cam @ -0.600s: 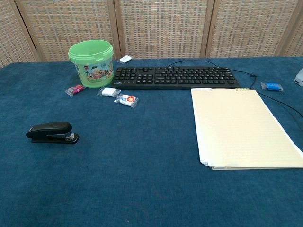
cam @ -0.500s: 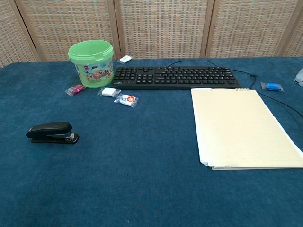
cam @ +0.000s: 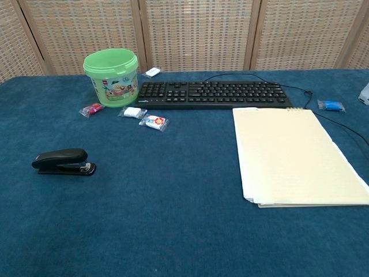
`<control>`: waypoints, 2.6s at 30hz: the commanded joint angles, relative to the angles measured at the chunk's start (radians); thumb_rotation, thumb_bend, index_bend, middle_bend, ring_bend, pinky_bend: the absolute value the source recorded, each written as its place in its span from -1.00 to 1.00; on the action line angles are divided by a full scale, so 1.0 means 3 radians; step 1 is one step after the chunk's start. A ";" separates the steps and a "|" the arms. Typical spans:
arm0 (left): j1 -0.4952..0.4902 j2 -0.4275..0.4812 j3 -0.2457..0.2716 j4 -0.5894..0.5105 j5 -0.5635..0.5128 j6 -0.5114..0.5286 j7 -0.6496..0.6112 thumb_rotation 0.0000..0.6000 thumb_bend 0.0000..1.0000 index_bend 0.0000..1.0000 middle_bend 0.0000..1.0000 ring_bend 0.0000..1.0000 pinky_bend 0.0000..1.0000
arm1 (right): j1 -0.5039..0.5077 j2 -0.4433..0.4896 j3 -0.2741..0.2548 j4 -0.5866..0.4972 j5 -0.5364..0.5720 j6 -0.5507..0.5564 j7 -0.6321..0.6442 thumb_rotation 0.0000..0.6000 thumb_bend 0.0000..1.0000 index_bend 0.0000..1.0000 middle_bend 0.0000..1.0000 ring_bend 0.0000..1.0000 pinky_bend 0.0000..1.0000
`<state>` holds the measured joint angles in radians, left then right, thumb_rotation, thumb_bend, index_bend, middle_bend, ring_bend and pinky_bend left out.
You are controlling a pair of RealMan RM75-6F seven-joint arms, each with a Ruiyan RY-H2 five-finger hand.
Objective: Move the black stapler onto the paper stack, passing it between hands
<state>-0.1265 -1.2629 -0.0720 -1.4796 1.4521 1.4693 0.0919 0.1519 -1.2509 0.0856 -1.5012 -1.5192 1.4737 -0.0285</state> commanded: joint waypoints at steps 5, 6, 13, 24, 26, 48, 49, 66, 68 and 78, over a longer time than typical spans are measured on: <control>-0.0010 0.0004 0.0008 -0.0009 -0.0003 -0.0027 0.0020 1.00 -0.71 -1.00 -1.00 -1.00 -1.00 | 0.0001 0.0000 -0.0001 0.0008 0.0006 -0.0011 0.0006 1.00 -0.77 -0.74 -1.00 -1.00 -0.99; -0.0015 0.0010 0.0007 -0.0023 0.0004 -0.0029 0.0021 1.00 -0.71 -1.00 -1.00 -1.00 -1.00 | 0.0001 0.0002 0.0001 0.0011 0.0012 -0.0013 0.0017 1.00 -0.77 -0.74 -1.00 -1.00 -0.99; -0.0151 0.0045 -0.0030 -0.0110 0.0012 -0.0188 0.0170 1.00 -0.71 -1.00 -1.00 -1.00 -0.99 | 0.0000 0.0015 0.0013 0.0024 0.0042 -0.0030 0.0077 1.00 -0.77 -0.74 -1.00 -1.00 -0.99; -0.0542 0.0088 -0.0224 -0.0367 -0.0136 -0.0608 0.0578 1.00 -0.69 -0.66 -0.92 -0.80 -0.55 | -0.0001 0.0027 0.0026 0.0020 0.0061 -0.0031 0.0114 1.00 -0.77 -0.74 -1.00 -1.00 -0.99; -0.0661 0.0057 -0.0262 -0.0385 -0.0209 -0.0782 0.0629 1.00 -0.68 -0.61 -0.85 -0.73 -0.49 | -0.0003 0.0031 0.0029 0.0019 0.0062 -0.0027 0.0131 1.00 -0.77 -0.74 -1.00 -1.00 -0.99; -0.1226 -0.0371 -0.0244 -0.0328 -0.0928 -0.1548 0.1348 1.00 -0.42 -0.27 -0.63 -0.59 -0.42 | -0.0012 0.0074 0.0058 0.0023 0.0106 -0.0032 0.0263 1.00 -0.77 -0.74 -1.00 -1.00 -0.99; -0.1246 -0.0404 -0.0240 -0.0322 -0.0977 -0.1552 0.1404 1.00 -0.42 -0.28 -0.63 -0.59 -0.42 | -0.0012 0.0077 0.0060 0.0023 0.0108 -0.0033 0.0276 1.00 -0.77 -0.74 -1.00 -1.00 -0.99; -0.1485 -0.0693 -0.0171 -0.0203 -0.1471 -0.1619 0.1812 1.00 -0.42 -0.27 -0.63 -0.59 -0.42 | -0.0008 0.0099 0.0083 0.0046 0.0157 -0.0071 0.0403 1.00 -0.77 -0.74 -1.00 -1.00 -0.99; -0.1515 -0.0727 -0.0158 -0.0188 -0.1513 -0.1624 0.1851 1.00 -0.42 -0.26 -0.62 -0.58 -0.41 | -0.0008 0.0101 0.0084 0.0048 0.0157 -0.0073 0.0413 1.00 -0.77 -0.74 -1.00 -1.00 -0.99; -0.1611 -0.0931 -0.0094 -0.0054 -0.1587 -0.1525 0.2013 1.00 -0.18 -0.02 -0.42 -0.42 -0.27 | -0.0012 0.0111 0.0086 0.0043 0.0156 -0.0067 0.0450 1.00 -0.77 -0.74 -1.00 -1.00 -0.99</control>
<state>-0.6069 -1.5350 -0.1043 -1.5024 0.9764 1.0071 0.6906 0.1483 -1.2179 0.1114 -1.4881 -1.4725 1.4534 0.1065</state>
